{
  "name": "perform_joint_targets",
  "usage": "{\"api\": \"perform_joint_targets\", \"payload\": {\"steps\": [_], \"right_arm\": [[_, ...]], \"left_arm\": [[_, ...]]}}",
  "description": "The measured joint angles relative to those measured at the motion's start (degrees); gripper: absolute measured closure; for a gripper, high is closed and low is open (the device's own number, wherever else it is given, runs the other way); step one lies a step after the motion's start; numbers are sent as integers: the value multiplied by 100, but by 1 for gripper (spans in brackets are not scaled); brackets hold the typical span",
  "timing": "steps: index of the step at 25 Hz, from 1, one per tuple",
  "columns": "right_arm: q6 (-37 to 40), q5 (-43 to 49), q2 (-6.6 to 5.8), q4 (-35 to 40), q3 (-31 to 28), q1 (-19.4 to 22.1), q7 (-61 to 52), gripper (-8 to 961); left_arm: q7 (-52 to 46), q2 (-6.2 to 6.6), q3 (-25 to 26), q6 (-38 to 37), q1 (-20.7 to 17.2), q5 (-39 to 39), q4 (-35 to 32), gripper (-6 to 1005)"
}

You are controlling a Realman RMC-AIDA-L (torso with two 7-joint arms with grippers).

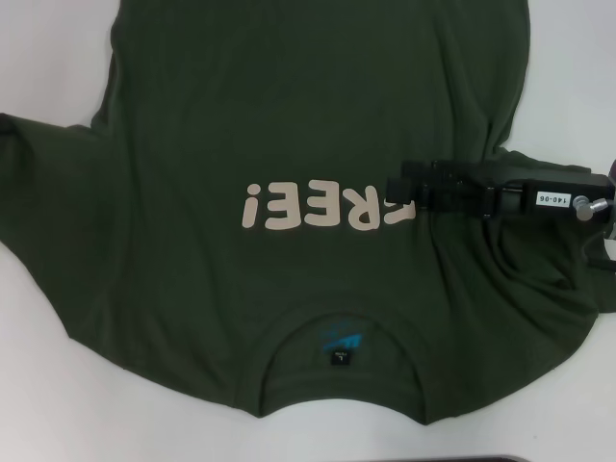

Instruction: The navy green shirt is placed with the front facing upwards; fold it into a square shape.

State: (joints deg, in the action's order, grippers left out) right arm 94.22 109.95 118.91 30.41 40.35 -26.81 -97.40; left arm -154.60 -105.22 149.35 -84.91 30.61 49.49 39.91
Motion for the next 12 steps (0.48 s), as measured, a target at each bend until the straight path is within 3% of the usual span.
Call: {"api": "perform_joint_targets", "payload": {"steps": [7,12], "right_arm": [[0,0,-1,0,8,-8,-9,39],[27,0,0,0,11,-15,-22,39]], "left_arm": [[-74,57,-49,-370,62,1,74,975],[-167,-35,13,-1023,134,81,205,975]]}}
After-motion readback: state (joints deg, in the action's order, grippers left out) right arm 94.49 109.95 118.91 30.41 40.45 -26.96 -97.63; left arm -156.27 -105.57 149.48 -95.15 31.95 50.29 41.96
